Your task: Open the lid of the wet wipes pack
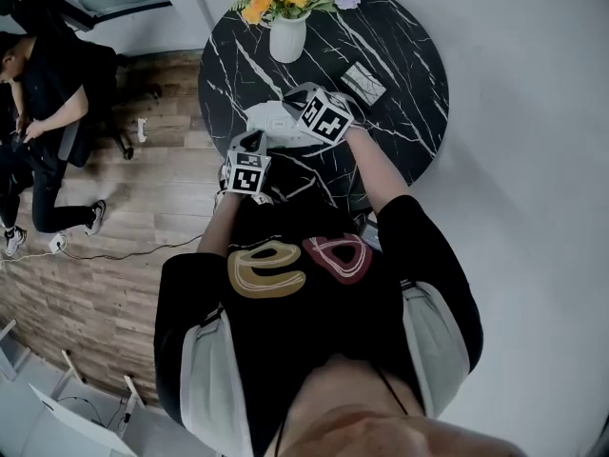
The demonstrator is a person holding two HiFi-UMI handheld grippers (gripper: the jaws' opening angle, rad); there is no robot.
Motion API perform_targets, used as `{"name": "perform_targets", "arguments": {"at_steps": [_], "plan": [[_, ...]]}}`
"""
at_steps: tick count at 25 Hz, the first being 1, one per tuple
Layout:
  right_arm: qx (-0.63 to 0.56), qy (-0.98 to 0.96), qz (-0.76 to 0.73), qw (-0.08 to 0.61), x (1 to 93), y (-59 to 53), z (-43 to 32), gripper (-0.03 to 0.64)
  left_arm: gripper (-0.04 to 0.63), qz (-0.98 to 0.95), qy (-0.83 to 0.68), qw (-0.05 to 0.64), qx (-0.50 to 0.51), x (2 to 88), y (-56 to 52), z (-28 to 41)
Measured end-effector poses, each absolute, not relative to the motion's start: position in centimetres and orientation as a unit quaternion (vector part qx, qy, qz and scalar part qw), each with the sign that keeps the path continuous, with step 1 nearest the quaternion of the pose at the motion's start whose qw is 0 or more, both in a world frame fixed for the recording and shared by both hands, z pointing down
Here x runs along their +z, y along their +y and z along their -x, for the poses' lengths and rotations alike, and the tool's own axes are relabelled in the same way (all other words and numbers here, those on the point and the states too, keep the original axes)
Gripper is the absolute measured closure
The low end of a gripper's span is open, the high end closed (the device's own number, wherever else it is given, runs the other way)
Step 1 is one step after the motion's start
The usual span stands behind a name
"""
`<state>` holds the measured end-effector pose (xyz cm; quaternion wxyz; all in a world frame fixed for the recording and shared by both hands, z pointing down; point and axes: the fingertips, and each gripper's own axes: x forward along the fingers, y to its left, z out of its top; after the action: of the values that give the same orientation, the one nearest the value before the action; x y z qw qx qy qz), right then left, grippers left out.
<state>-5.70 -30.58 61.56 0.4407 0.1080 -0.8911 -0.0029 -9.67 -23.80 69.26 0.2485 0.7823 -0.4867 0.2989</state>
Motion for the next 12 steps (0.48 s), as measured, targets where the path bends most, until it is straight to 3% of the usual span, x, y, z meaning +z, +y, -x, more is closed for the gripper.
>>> {"name": "perform_targets", "arguments": {"at_steps": [12], "plan": [[0.011,-0.892,-0.108,0.438,62.7,-32.9,6.0,0.593,0.574,-0.784,-0.491,0.251,0.285,69.1,-24.2,9.8]]}}
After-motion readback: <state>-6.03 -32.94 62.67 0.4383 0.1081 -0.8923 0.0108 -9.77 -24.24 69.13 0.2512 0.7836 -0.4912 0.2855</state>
